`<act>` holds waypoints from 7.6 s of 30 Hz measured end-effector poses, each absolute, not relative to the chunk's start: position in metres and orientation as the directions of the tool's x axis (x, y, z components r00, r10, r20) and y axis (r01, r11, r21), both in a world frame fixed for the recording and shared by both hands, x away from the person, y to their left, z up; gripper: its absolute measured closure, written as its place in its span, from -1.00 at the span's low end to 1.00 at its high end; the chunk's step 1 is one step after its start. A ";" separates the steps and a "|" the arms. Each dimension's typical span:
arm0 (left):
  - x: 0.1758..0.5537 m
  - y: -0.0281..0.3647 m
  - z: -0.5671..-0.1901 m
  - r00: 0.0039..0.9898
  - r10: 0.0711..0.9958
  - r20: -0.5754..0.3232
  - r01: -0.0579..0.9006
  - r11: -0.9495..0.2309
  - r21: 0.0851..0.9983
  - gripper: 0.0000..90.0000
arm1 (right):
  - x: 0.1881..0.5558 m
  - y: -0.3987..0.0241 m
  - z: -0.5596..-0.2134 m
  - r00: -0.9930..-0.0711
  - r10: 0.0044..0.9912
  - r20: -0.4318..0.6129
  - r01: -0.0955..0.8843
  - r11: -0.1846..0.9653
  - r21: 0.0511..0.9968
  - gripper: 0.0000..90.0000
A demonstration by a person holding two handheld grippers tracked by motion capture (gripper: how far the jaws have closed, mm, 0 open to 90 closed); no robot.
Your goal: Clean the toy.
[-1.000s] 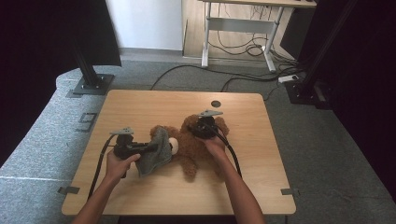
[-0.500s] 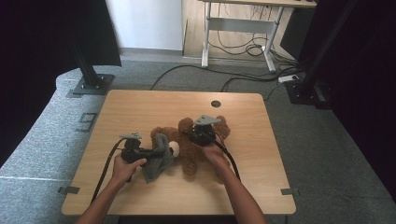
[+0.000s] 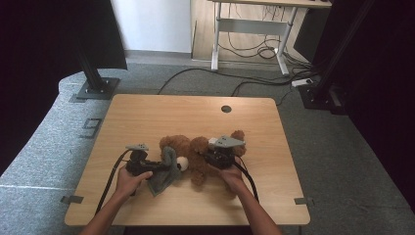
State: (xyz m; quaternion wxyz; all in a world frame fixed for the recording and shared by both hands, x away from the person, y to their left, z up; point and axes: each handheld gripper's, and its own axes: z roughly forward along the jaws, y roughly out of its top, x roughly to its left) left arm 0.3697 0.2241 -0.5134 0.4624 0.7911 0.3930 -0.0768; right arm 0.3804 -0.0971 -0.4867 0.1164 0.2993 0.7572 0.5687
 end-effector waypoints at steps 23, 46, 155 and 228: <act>0.358 0.216 -0.443 0.770 0.449 -0.454 0.569 -0.161 0.806 0.67 | 0.346 -0.103 -0.508 -0.815 0.541 0.207 0.326 0.132 0.936 0.78; 0.397 0.226 -0.457 0.611 0.649 -0.454 0.657 -0.095 0.747 0.69 | 0.349 -0.105 -0.509 -0.797 0.562 0.219 0.344 0.124 0.931 0.78; 0.389 0.086 -0.415 0.794 0.400 -0.458 0.578 -0.262 0.773 0.69 | 0.333 -0.191 -0.513 -0.601 0.779 0.181 0.348 0.051 0.936 0.44; 0.410 0.077 -0.438 0.737 0.580 -0.346 0.609 -0.350 0.711 0.72 | 0.334 -0.194 -0.519 -0.619 0.767 0.170 0.359 0.084 0.930 0.51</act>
